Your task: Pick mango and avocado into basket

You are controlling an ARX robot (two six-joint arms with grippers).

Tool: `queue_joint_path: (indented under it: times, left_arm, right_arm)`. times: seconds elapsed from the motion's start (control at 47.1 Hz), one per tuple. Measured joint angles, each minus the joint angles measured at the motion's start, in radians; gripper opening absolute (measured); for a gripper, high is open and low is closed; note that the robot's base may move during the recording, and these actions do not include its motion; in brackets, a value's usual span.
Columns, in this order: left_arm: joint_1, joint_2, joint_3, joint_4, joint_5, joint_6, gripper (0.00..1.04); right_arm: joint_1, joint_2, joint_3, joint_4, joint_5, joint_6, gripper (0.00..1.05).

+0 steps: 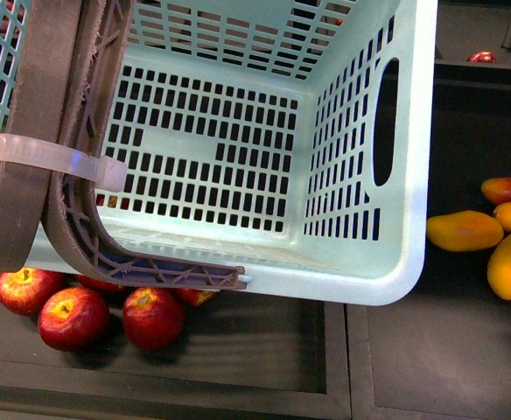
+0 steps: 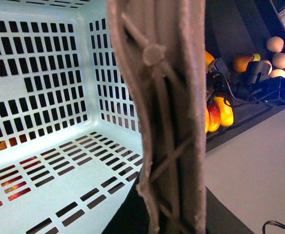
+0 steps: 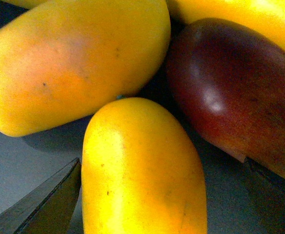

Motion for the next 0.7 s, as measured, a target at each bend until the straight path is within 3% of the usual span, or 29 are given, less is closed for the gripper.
queue_joint_path:
  times: [0.424, 0.7]
  left_arm:
    - [0.000, 0.000, 0.000, 0.000, 0.000, 0.000, 0.08]
    - [0.000, 0.000, 0.000, 0.000, 0.000, 0.000, 0.08]
  right_arm:
    - [0.004, 0.000, -0.008, 0.003, 0.014, 0.023, 0.97]
    - [0.002, 0.003, -0.008, -0.074, 0.033, 0.005, 0.97]
